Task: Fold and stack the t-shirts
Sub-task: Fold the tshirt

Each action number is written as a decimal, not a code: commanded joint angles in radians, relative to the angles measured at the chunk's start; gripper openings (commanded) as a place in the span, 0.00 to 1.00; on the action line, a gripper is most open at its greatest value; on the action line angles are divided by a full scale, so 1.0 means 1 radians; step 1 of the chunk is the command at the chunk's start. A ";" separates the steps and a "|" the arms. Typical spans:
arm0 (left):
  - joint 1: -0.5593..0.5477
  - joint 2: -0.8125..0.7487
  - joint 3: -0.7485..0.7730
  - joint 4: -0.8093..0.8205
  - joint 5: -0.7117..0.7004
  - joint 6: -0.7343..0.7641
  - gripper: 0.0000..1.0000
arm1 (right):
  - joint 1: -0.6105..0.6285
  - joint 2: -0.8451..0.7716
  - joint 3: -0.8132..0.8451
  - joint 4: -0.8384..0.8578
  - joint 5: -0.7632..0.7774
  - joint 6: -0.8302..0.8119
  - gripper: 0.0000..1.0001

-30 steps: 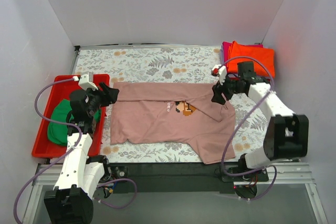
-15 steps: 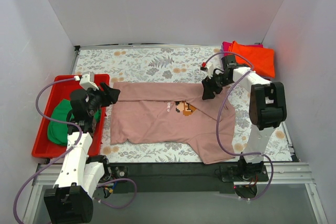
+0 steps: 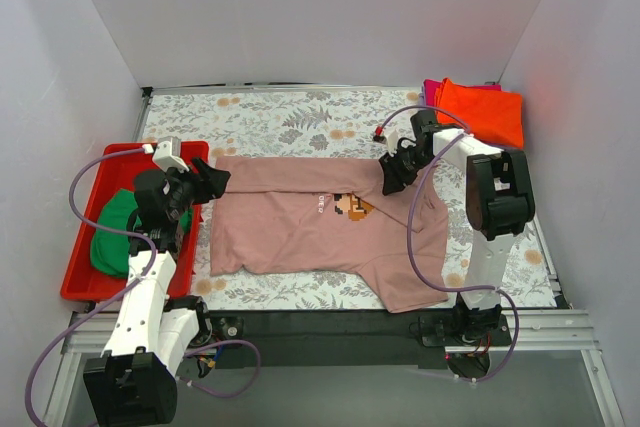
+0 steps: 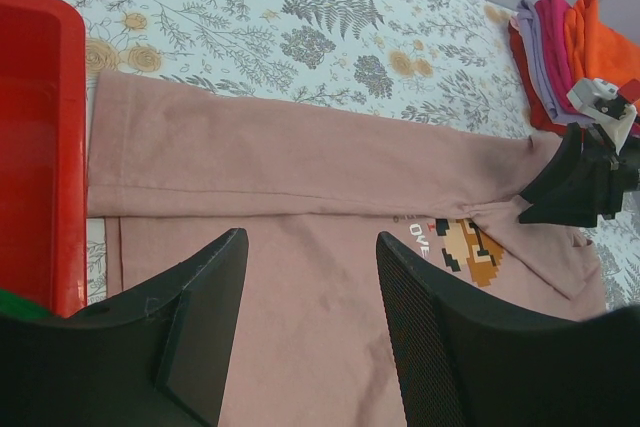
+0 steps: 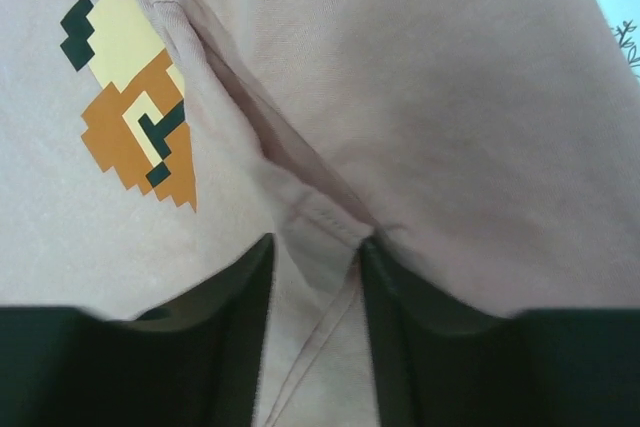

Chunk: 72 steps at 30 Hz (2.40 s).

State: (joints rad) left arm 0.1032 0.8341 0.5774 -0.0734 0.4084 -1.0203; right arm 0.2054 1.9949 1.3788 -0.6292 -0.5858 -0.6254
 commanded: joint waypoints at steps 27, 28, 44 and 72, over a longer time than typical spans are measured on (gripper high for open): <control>0.001 0.008 -0.001 0.018 0.032 0.011 0.53 | 0.281 -0.320 -0.245 -0.067 0.058 0.015 0.58; 0.003 0.010 -0.001 0.018 0.033 0.011 0.53 | 0.281 -0.327 -0.236 -0.073 0.066 0.015 0.60; -0.007 0.112 0.012 0.032 0.171 0.005 0.52 | -0.181 -0.337 -0.167 0.228 0.259 0.278 0.59; -0.013 0.154 0.019 0.021 0.176 0.017 0.52 | -0.264 -0.002 -0.072 0.453 0.264 0.428 0.57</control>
State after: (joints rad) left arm 0.0944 0.9936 0.5774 -0.0593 0.5694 -1.0187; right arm -0.0532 1.9617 1.2747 -0.2134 -0.2825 -0.2085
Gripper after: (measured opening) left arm 0.524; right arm 0.599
